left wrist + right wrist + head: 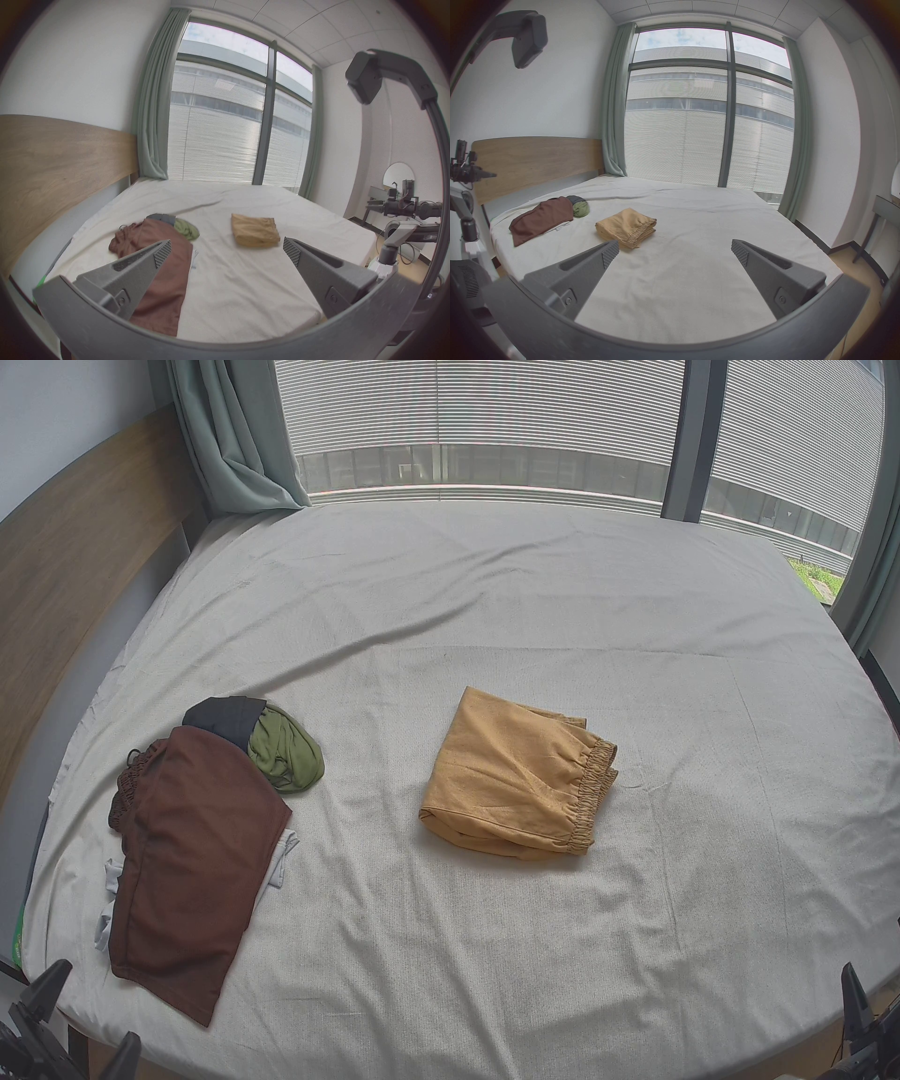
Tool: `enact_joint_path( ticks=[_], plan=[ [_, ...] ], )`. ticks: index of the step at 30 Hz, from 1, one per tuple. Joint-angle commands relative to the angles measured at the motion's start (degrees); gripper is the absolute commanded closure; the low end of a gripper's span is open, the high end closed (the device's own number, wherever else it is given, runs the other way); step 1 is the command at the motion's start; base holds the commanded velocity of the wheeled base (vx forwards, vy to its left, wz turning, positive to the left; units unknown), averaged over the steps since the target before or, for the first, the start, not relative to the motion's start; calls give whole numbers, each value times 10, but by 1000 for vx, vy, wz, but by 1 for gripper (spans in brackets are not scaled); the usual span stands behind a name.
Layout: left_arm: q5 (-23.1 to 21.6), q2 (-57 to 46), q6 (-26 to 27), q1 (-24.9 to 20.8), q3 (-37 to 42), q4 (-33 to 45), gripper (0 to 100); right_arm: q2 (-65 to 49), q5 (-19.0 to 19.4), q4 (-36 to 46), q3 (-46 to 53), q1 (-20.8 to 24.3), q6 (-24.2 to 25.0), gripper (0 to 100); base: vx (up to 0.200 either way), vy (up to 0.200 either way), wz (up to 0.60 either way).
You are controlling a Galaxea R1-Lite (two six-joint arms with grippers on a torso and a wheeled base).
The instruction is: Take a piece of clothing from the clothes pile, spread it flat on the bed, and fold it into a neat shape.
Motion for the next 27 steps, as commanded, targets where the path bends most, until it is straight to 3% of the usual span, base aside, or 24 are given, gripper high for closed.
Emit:
enact_joint_path(
  ticks=[1, 8, 14, 21, 27],
  plan=[
    [-2, -47, 2, 30, 6, 60, 0, -4, -37, 3, 10, -1, 14, 0, 0, 0, 0],
    [33, -47, 8, 31, 10, 41, 0, -4, -37, 3, 10, -2, 35, 0, 0, 0, 0],
    [42, -47, 45, 31, 10, 42, 0, -4, -17, 34, 10, -2, 35, 0, 0, 0, 0],
    [158, -47, 60, 32, 10, 71, 0, -4, -25, 38, 9, -1, 44, 0, 0, 0, 0],
    [170, -47, 51, 31, 9, 84, 0, -4, -25, 39, 9, 0, 45, 0, 0, 0, 0]
  ],
)
